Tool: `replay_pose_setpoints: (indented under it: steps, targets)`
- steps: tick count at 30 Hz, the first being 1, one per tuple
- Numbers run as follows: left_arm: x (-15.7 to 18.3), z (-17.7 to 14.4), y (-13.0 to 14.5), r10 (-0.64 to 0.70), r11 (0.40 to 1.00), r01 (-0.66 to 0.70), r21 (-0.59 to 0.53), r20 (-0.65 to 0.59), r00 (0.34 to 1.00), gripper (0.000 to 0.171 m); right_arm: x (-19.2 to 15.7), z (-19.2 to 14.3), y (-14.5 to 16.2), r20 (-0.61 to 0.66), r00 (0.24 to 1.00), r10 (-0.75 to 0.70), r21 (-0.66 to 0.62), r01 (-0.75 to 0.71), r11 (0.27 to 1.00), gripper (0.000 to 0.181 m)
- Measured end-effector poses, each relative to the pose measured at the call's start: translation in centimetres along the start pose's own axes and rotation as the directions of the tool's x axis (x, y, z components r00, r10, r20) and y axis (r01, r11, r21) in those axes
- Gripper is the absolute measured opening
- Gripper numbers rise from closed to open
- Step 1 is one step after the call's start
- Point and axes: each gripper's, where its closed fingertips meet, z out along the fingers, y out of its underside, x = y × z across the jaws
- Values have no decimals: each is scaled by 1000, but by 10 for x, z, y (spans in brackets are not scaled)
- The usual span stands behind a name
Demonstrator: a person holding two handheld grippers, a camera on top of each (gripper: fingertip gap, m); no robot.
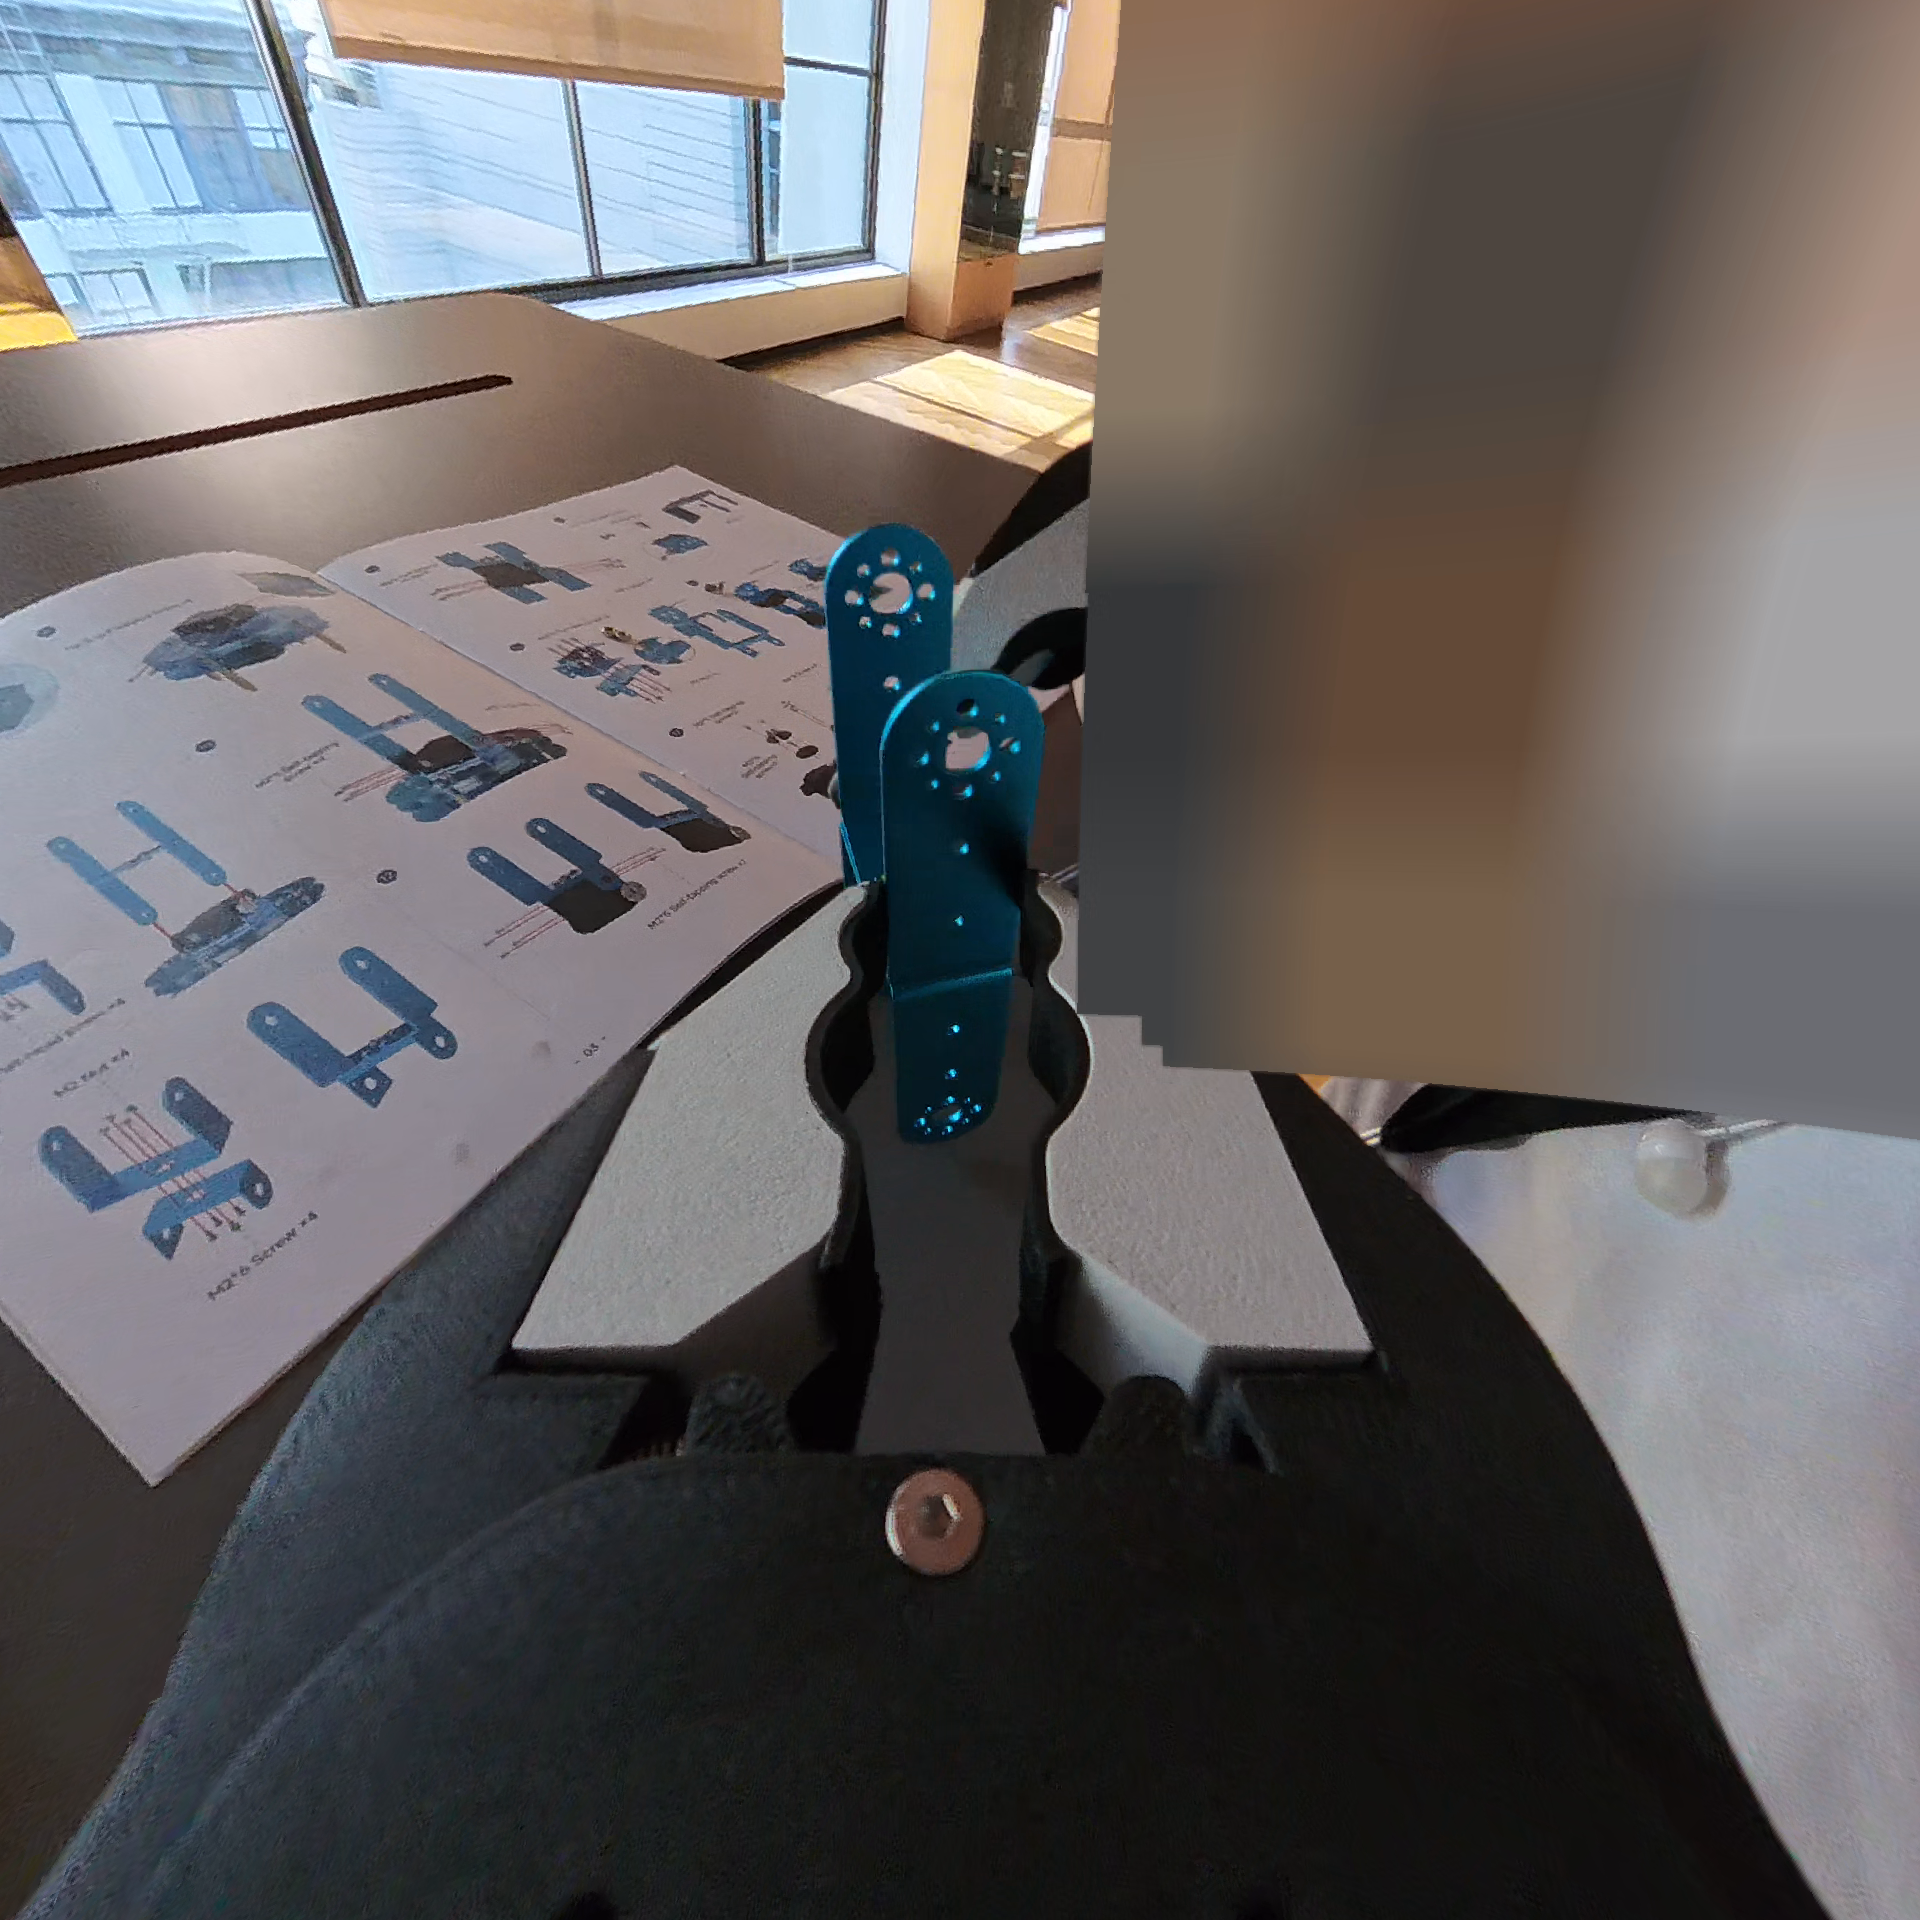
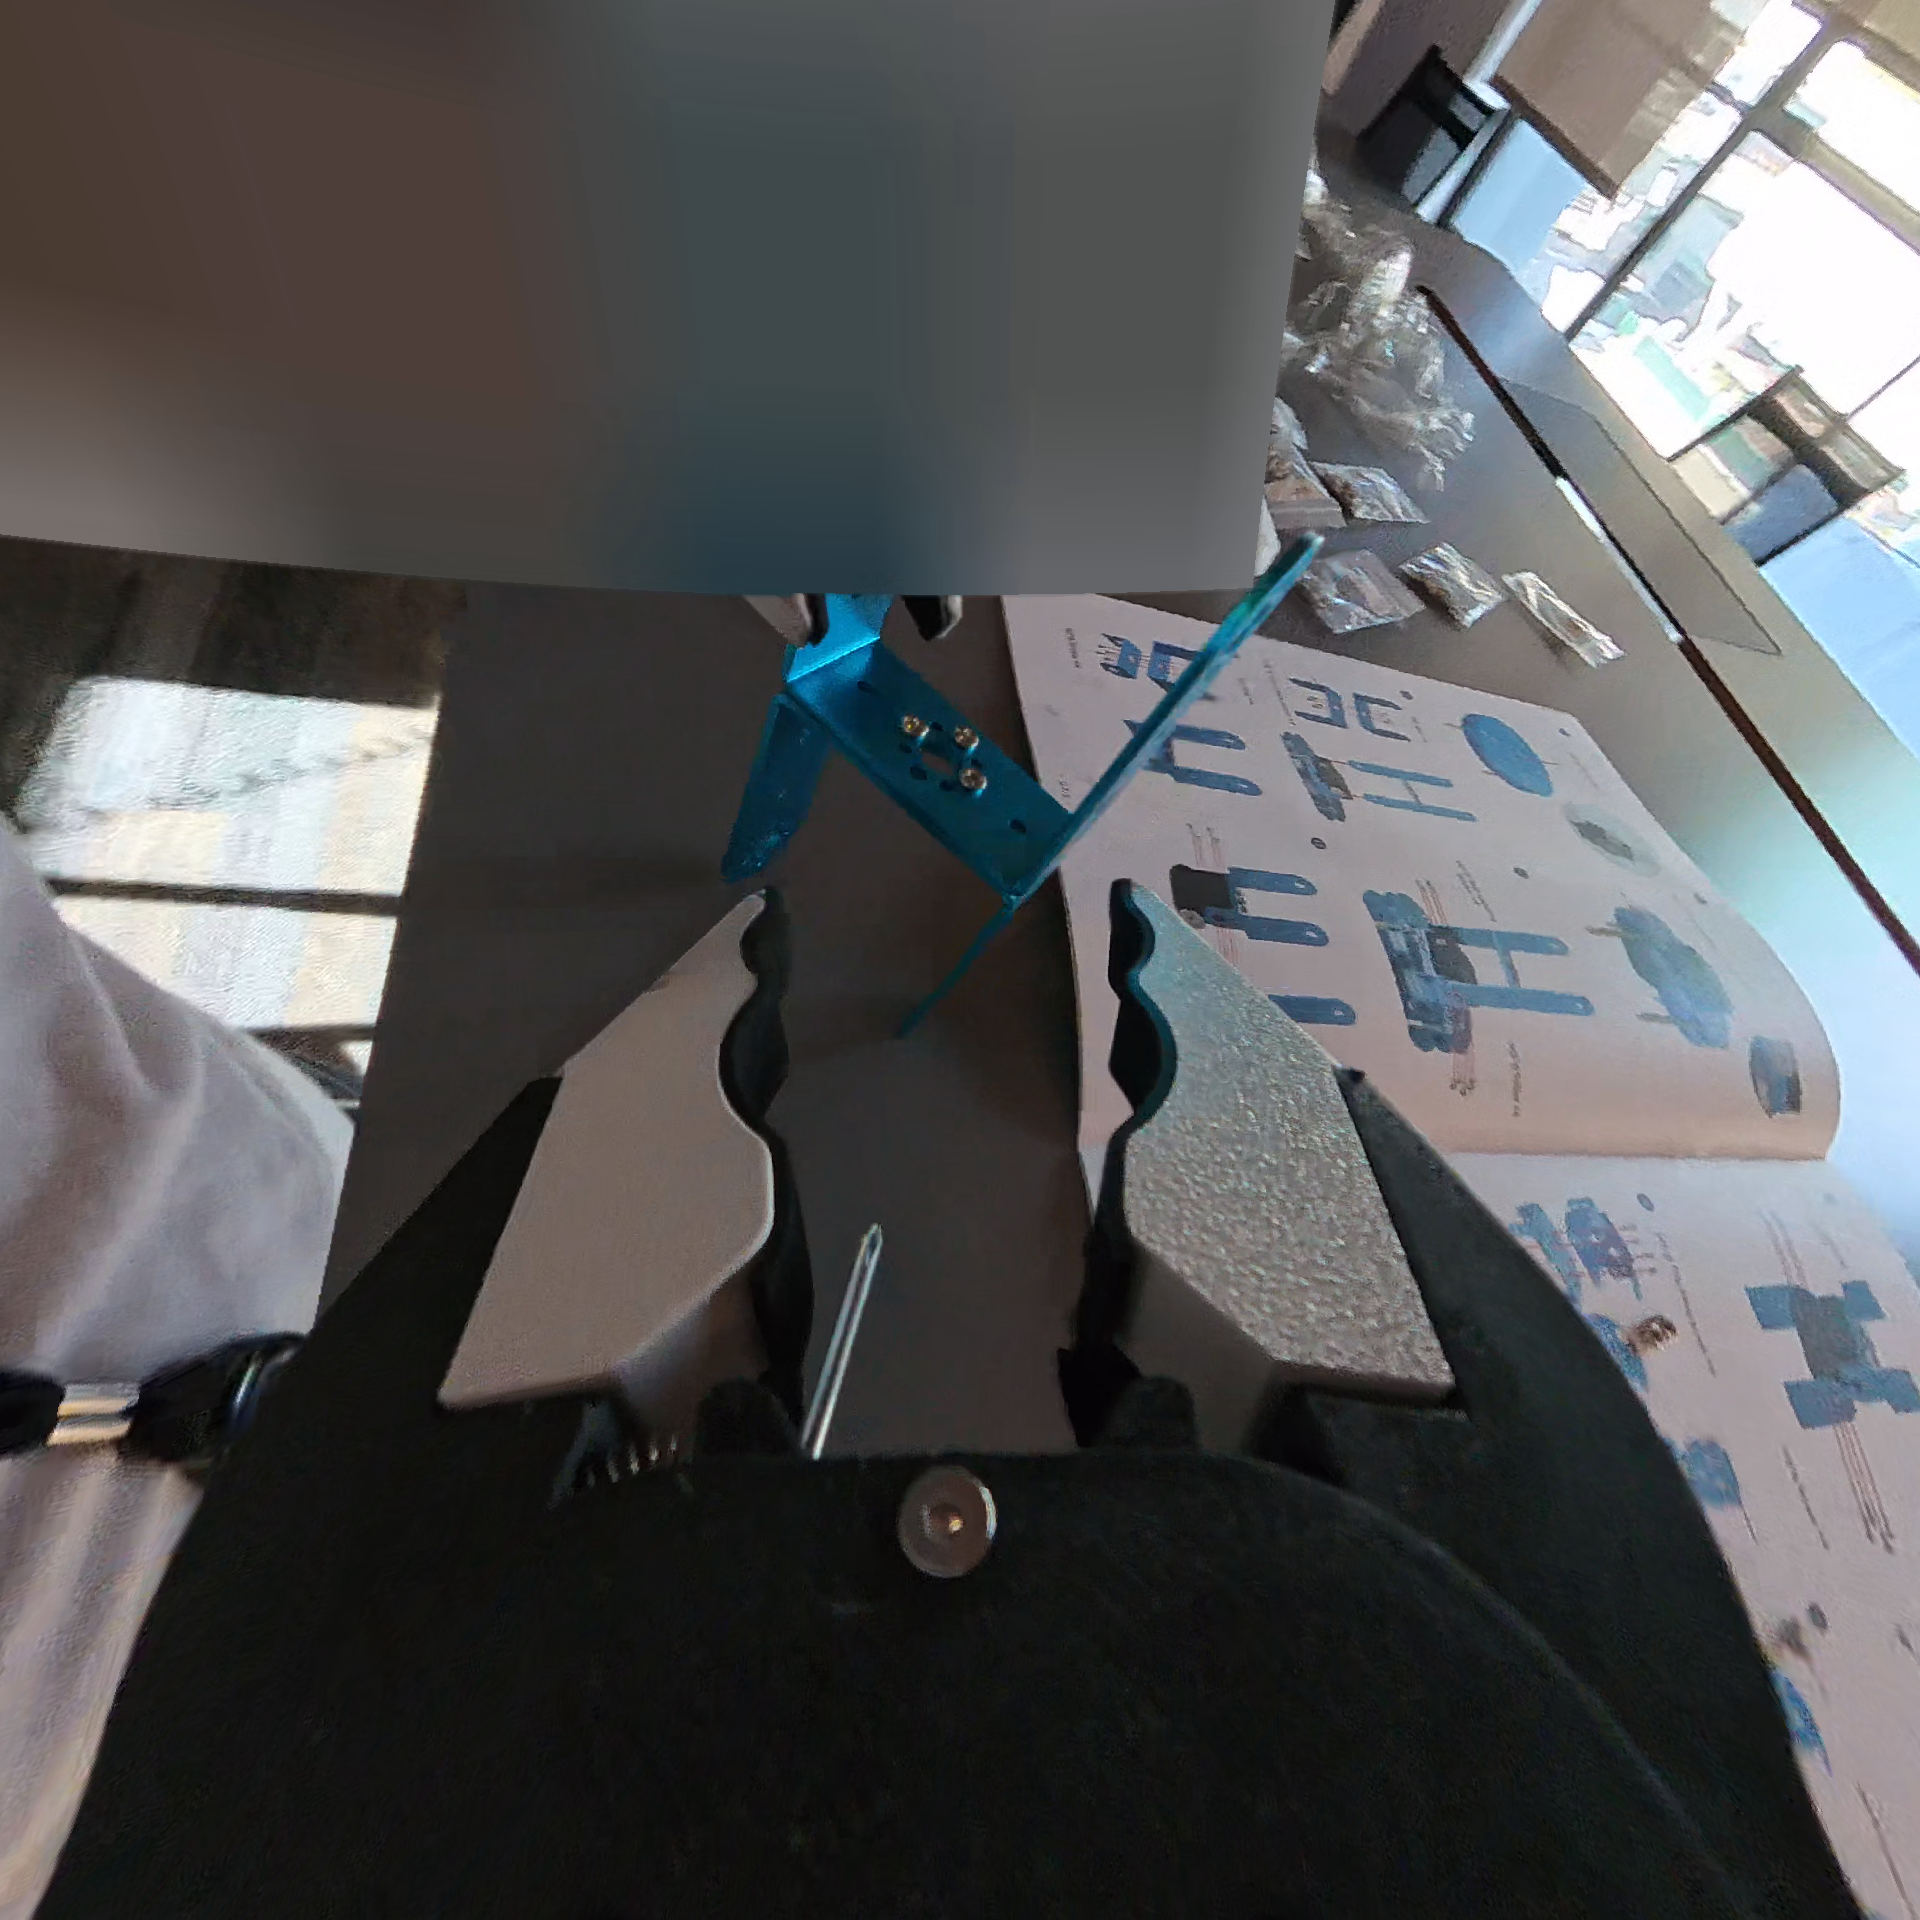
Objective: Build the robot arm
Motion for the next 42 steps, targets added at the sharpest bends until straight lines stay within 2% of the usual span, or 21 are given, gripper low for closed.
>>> replay_pose_setpoints:
  steps: [3, 6, 7, 8, 9, 14, 20, 22, 25, 34, 39, 42]
  targets:
    - [4, 2, 3, 82, 995, -85, -53, -57, 995, 23, -10, -5, -6, 220, 975, 20, 62, -35, 997, 64]
    - [10, 4, 4, 168, 980, -179, -90, -117, 979, 23, 2, -9, -18, 318, 948, 11, 119, -52, 992, 66]
    - [10, 4, 4, 181, 976, -195, -99, -131, 975, 23, 3, -10, -21, 352, 936, -12, 125, -34, 992, 58]
    - [11, 5, 4, 189, 973, -206, -106, -150, 971, 23, -2, -14, -21, 416, 908, -54, 128, 1, 992, 39]
    - [13, 5, 4, 195, 971, -215, -109, -168, 966, 23, -2, -15, -19, 436, 895, -89, 128, 36, 991, 35]
    - [15, 7, 5, 221, 963, -247, -107, -207, 953, 24, -3, -13, -8, 444, 866, -229, 149, 180, 972, 30]
    - [20, 7, 5, 254, 954, -286, -86, -268, 929, 24, -13, -20, -9, 544, 815, -197, 190, 109, 976, 28]
    - [21, 8, 5, 274, 948, -307, -81, -280, 920, 24, -15, -18, -7, 552, 807, -209, 178, 131, 975, 28]
    - [18, 9, 5, 267, 948, -304, -90, -288, 920, 24, -12, -16, -6, 514, 820, -252, 179, 185, 966, 28]
    - [18, 9, 4, 261, 952, -298, -74, -313, 913, 24, -13, -17, -6, 535, 825, -183, 147, 123, 982, 27]
    - [11, 11, 1, 260, 958, -280, -55, -242, 935, 25, -9, -15, -6, 491, 858, -153, 150, 91, 985, 27]
    - [5, 16, 7, 203, 970, -222, -98, -177, 963, 42, -1, -11, -6, 425, 891, -161, 160, 101, 982, 27]
